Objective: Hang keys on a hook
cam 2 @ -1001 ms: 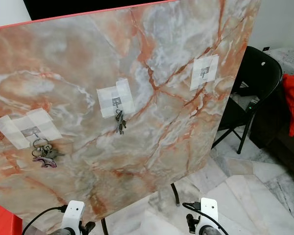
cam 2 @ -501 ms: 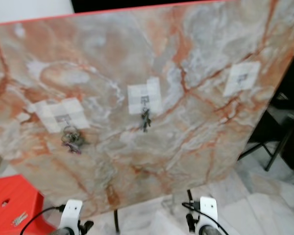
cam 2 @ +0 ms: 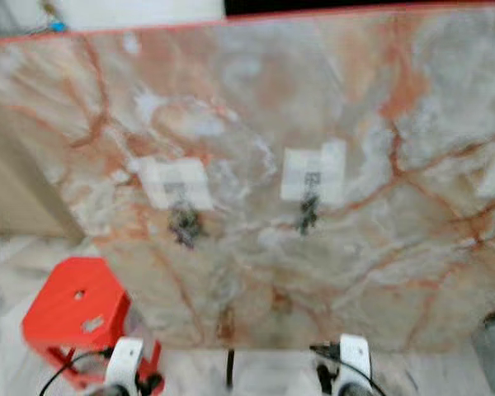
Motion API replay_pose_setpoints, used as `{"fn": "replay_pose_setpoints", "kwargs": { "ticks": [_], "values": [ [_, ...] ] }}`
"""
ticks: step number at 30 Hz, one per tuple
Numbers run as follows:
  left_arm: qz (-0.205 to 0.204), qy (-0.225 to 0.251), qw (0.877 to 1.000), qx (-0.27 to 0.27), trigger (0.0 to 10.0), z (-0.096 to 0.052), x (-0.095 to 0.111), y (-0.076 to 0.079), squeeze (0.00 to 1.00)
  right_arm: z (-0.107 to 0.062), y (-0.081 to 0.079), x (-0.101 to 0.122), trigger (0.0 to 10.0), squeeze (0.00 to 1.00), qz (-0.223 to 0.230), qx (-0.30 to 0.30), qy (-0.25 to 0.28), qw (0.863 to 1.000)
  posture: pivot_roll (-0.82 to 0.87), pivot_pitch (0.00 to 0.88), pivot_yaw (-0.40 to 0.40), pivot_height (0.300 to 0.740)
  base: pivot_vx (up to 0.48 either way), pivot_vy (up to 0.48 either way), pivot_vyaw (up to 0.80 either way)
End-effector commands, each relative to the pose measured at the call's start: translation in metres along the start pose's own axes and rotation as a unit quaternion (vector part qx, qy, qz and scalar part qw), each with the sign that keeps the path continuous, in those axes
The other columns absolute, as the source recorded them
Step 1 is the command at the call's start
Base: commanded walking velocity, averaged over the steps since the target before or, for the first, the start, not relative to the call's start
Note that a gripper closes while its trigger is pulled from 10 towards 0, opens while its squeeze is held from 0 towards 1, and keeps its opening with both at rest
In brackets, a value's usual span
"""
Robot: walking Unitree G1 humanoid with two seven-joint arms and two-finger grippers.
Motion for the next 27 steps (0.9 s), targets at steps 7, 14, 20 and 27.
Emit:
{"fn": "replay_pose_setpoints", "kwargs": {
  "ticks": [7,14,20,27],
  "values": [
    [-0.015,-0.005,1.000,0.013,10.0,-0.0024,-0.0051,-0.0103,0.00,0.0010,-0.0099,0.0008,10.0,0.00,-0.001,0.012,-0.002,1.000,0.03,0.000,-0.001,0.740,0.000,0.000,0.80],
    [-0.018,-0.003,1.000,0.011,10.0,-0.0022,-0.0044,-0.0094,0.00,0.0008,-0.0087,0.0009,10.0,0.00,0.015,0.008,0.001,1.000,0.02,0.000,-0.007,0.740,0.000,0.000,0.44],
    [-0.029,-0.007,0.999,0.011,10.0,-0.0023,-0.0069,-0.0085,0.00,0.0007,-0.0080,0.0008,10.0,0.00,0.021,0.006,0.004,1.000,0.03,0.000,-0.012,0.740,0.000,0.000,0.00],
    [-0.038,-0.008,0.999,0.011,10.0,-0.0024,-0.0083,-0.0076,0.00,0.0006,-0.0074,0.0008,10.0,0.00,0.017,0.007,0.003,1.000,0.03,0.000,-0.016,0.740,0.000,0.225,0.00]
  ]
}}
Point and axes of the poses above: a point about 5 cm out from each wrist's last joint towards the gripper, its own z axis pointing out of the wrist towards the gripper, its own x axis along the axis of the wrist's last joint, y = z × x, the point moved 5 cm from there along z, pointing out of the wrist towards the gripper, and after that the axes turned 6 degrees about -z, right-handed, at the moved point
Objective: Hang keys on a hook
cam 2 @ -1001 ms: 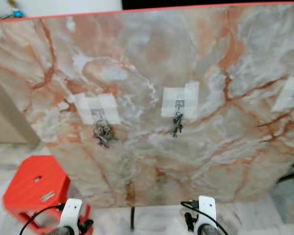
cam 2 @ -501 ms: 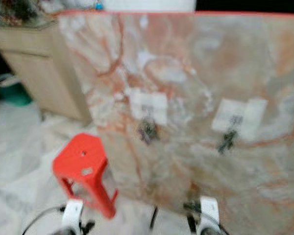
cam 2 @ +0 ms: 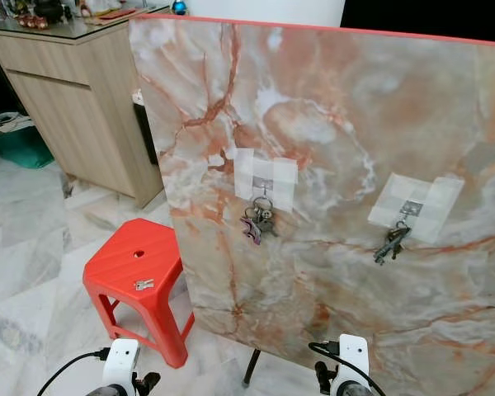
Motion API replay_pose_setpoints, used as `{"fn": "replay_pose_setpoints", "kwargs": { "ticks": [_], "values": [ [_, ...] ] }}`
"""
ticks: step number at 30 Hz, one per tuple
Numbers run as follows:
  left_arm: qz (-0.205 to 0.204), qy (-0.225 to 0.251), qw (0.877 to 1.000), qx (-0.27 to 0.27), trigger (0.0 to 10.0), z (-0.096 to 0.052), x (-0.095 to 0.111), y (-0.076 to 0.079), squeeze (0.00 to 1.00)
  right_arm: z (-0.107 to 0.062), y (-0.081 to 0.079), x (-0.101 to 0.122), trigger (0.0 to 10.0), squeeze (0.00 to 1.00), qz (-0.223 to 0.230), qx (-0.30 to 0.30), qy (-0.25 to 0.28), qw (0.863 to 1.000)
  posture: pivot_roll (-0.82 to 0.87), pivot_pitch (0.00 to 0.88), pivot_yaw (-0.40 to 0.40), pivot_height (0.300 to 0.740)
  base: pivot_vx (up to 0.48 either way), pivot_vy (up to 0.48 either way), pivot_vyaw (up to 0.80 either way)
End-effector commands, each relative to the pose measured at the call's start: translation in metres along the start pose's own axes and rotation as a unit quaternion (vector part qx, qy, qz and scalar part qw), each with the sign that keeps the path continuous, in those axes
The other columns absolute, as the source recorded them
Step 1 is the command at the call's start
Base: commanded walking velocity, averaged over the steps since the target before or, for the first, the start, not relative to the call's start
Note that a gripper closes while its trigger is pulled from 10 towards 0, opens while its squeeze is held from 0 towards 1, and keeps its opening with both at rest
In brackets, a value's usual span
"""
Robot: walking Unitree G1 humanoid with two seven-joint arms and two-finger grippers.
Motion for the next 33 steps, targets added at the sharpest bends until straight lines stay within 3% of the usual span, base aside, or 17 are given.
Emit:
{"fn": "replay_pose_setpoints", "kwargs": {
  "ticks": [1,33],
  "values": [
    [-0.010,-0.011,1.000,0.004,10.0,-0.0014,-0.0064,-0.0043,0.00,0.0003,-0.0030,0.0002,10.0,0.00,0.008,0.002,0.001,1.000,0.03,0.000,-0.010,0.740,0.000,0.420,0.00],
    [-0.010,-0.014,1.000,0.006,10.0,-0.0012,-0.0052,-0.0061,0.00,0.0004,-0.0042,0.0001,10.0,0.00,0.016,0.001,0.002,1.000,0.03,0.000,-0.013,0.740,0.000,0.474,0.00]
  ]
}}
Point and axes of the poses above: a point about 5 cm out from each wrist's last joint towards the gripper, its own z axis pointing out of the wrist towards the gripper, its own x axis along the axis of the wrist's last joint, y = z × x, the point moved 5 cm from there along z, pointing out of the wrist towards the gripper, and after that the axes turned 6 degrees about -z, right-handed, at the moved point
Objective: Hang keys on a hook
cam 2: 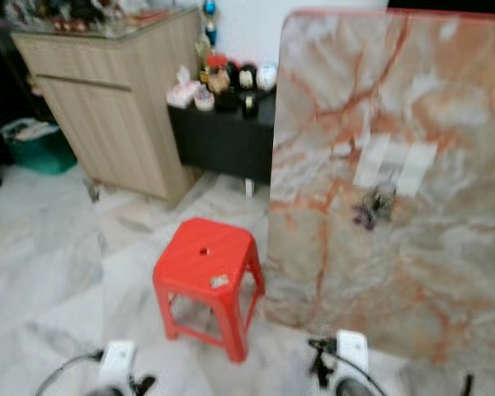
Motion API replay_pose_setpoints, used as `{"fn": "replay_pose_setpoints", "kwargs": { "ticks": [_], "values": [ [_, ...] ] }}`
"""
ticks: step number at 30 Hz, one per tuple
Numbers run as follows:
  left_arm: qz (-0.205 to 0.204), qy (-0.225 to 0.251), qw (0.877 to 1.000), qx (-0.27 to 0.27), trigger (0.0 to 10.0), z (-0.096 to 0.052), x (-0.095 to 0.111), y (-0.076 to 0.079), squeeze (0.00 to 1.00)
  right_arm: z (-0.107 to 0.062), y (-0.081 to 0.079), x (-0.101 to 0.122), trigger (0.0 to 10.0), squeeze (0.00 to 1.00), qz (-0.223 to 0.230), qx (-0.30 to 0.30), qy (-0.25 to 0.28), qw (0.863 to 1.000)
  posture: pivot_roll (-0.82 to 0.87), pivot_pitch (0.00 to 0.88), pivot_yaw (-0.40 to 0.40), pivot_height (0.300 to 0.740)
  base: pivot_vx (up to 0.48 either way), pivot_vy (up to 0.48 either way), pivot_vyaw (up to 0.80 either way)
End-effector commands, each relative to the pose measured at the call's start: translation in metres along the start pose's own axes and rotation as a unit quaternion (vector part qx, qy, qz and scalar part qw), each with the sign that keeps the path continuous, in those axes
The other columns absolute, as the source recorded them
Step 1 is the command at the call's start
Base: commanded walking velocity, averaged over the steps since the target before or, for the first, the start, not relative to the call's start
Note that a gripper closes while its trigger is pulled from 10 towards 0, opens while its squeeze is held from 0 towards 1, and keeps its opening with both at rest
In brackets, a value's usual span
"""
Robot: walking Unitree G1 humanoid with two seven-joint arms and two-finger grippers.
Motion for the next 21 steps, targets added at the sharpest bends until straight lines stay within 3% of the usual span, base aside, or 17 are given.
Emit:
{"fn": "replay_pose_setpoints", "kwargs": {
  "ticks": [1,18,21],
  "values": [
    [-0.001,-0.002,1.000,0.013,10.0,-0.0015,0.0000,-0.0101,0.00,0.0016,-0.0067,0.0102,10.0,0.00,0.007,0.006,0.013,1.000,0.03,0.000,-0.013,0.740,0.000,0.476,0.00],
    [-0.006,-0.001,1.000,0.016,10.0,-0.0021,-0.0008,-0.0124,0.00,0.0017,-0.0067,0.0115,10.0,0.00,0.006,0.007,0.014,1.000,0.04,0.000,-0.015,0.740,0.000,0.473,0.00],
    [-0.003,0.002,1.000,0.017,10.0,-0.0023,-0.0001,-0.0130,0.00,0.0018,-0.0068,0.0119,10.0,0.00,0.006,0.008,0.014,1.000,0.04,0.000,-0.015,0.740,0.000,0.136,0.00]
  ]
}}
Point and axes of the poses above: a point about 5 cm out from each wrist's last joint towards the gripper, its own z axis pointing out of the wrist towards the gripper, its own x axis along the axis of the wrist's last joint, y = z × x, the point moved 5 cm from there along z, pointing out of the wrist towards the gripper, and after that the axes turned 6 degrees about -z, right-handed, at the moved point
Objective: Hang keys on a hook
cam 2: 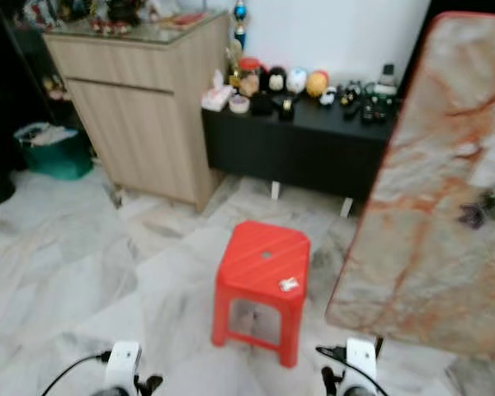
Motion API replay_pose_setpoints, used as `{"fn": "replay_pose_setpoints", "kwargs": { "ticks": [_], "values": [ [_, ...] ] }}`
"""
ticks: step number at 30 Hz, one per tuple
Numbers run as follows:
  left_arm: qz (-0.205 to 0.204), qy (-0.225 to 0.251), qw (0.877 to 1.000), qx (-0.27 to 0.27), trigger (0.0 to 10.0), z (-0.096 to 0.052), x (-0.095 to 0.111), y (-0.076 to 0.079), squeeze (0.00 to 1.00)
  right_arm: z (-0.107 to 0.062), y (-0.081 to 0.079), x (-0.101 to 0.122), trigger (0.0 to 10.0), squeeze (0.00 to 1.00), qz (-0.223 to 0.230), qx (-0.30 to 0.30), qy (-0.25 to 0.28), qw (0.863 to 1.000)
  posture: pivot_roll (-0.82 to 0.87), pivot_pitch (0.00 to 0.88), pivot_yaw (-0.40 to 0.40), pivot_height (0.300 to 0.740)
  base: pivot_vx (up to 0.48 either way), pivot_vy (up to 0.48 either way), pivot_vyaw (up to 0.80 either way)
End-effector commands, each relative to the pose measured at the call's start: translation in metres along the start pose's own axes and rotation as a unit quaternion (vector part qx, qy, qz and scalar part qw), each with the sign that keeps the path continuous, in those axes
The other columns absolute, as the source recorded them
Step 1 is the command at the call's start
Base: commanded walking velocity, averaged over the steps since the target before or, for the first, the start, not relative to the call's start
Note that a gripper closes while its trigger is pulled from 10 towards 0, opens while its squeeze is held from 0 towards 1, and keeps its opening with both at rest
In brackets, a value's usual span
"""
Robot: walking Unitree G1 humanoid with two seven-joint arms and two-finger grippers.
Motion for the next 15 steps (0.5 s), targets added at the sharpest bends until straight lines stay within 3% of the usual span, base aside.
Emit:
{"fn": "replay_pose_setpoints", "kwargs": {
  "ticks": [1,13,15],
  "values": [
    [0.002,0.004,1.000,-0.001,10.0,0.0007,0.0025,0.0020,0.00,0.0002,0.0019,0.0041,10.0,0.00,0.002,-0.002,0.006,1.000,0.04,0.000,-0.015,0.740,0.000,0.000,0.00],
    [-0.005,0.014,1.000,-0.003,10.0,0.0006,0.0051,0.0026,0.00,0.0003,0.0015,0.0047,10.0,0.00,0.002,-0.001,0.007,1.000,0.04,0.000,-0.017,0.740,0.000,0.000,0.00],
    [-0.006,0.017,1.000,-0.002,10.0,0.0006,0.0061,0.0023,0.00,0.0004,0.0014,0.0047,10.0,0.00,0.001,-0.001,0.006,1.000,0.04,0.000,-0.017,0.740,0.270,0.000,0.00]
  ]
}}
Point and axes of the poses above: a point about 5 cm out from each wrist's last joint towards the gripper, its own z axis pointing out of the wrist towards the gripper, its own x axis along the axis of the wrist's last joint, y = z × x, the point moved 5 cm from there along z, pointing out of the wrist towards the gripper, and after that the axes turned 6 degrees about -z, right-handed, at the moved point
